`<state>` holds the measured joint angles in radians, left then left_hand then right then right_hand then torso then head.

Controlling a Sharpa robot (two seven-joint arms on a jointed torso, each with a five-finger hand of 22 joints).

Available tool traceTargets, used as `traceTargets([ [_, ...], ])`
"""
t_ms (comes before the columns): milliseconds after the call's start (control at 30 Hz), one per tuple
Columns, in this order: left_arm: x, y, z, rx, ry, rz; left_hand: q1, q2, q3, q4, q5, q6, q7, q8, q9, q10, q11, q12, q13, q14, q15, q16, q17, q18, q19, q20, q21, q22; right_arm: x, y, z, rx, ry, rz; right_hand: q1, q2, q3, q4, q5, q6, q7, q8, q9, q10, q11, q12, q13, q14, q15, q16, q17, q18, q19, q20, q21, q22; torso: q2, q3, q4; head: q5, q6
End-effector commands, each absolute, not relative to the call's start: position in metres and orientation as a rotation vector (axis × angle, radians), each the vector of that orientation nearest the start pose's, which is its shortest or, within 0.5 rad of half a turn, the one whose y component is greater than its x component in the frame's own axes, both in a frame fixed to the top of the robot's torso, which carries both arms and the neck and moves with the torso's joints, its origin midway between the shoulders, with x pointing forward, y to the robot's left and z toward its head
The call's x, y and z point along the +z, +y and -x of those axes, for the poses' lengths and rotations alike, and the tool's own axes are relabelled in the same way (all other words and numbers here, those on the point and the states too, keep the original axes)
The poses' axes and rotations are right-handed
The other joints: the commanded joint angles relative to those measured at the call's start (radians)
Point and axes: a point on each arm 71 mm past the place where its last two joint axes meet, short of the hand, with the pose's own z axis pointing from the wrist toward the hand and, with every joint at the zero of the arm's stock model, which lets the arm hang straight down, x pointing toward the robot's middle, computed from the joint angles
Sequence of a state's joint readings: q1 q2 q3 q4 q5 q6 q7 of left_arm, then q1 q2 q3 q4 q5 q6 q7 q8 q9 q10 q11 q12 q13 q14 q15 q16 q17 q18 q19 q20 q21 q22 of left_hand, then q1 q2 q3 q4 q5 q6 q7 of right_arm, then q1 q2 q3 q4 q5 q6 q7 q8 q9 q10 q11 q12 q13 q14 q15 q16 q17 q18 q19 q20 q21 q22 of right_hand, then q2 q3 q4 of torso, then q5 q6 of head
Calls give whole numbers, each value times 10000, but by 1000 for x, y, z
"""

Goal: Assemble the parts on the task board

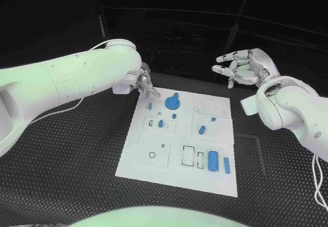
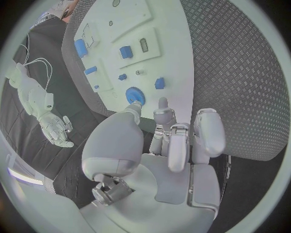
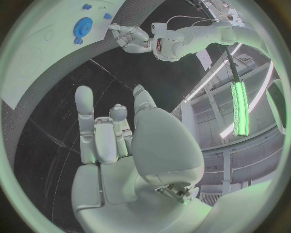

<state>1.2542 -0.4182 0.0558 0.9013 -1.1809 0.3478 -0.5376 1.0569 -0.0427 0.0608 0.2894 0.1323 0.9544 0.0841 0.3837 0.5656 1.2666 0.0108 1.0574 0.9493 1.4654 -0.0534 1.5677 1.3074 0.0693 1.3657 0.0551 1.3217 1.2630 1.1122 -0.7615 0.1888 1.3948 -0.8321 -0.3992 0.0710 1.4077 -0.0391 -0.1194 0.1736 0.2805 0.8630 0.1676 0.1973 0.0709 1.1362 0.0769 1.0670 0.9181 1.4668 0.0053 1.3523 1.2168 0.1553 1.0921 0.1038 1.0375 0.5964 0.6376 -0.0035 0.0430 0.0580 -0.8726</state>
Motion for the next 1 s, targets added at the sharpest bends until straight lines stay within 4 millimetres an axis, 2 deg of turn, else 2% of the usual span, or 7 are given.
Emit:
traceTargets([
  [33,-213,181,-583,-1592,23782,1643,8,60,-52,-11,-14,71,-11,-57,-10,-86,-5,-66,-9,1054,43,31,2634,104,24,68,-35,-8,-151,-208,-524,10775,14963,-5231,-84,30,-52,9,-64,-73,-28,52,-9,-67,7,-24,15,168,-54,-30,17,151,-56,35,-33,5,2,-7,13,8,0],
  [233,-218,183,-585,-1390,23888,1719,57,101,-85,-20,-6,95,-13,-70,-32,-104,-5,-78,-30,1054,44,31,2634,108,16,72,-48,-16,-151,-207,-524,10793,14972,-5223,-79,38,-52,7,-60,-72,-29,56,-9,-60,6,-16,21,170,-55,-28,21,152,-56,36,-36,1,-12,9,9,22,0],
  [600,-231,181,-583,-1251,24215,1741,347,197,-194,-75,5,182,-23,-112,-109,-120,-11,-55,-41,1054,44,31,2634,109,19,79,-57,-1,-151,-206,-524,10817,14996,-5211,-52,65,-48,-2,-35,-68,-33,68,-6,-50,2,-1,26,173,-57,-30,23,151,-43,36,-33,13,-15,6,13,22,0],
  [733,-233,181,-583,-1248,24246,1741,417,226,-216,-82,8,213,-27,-114,-122,-118,-14,-45,-40,1054,43,31,2634,109,19,79,-60,2,-151,-206,-524,10817,14996,-5211,-52,65,-48,-2,-35,-68,-33,68,-6,-50,2,-1,26,173,-57,-30,23,151,-43,36,-33,13,-19,15,14,15,0],
  [1000,-233,177,-582,-1390,24276,1743,542,282,-243,-99,12,247,-32,-122,-147,-119,-19,-35,-45,1054,42,31,2634,107,27,79,-57,16,-151,-205,-525,10827,14949,-5210,-24,98,-43,-11,2,-61,-37,83,-3,-28,-2,27,49,179,-60,-23,38,148,-26,34,-27,29,-28,7,16,17,0],
])
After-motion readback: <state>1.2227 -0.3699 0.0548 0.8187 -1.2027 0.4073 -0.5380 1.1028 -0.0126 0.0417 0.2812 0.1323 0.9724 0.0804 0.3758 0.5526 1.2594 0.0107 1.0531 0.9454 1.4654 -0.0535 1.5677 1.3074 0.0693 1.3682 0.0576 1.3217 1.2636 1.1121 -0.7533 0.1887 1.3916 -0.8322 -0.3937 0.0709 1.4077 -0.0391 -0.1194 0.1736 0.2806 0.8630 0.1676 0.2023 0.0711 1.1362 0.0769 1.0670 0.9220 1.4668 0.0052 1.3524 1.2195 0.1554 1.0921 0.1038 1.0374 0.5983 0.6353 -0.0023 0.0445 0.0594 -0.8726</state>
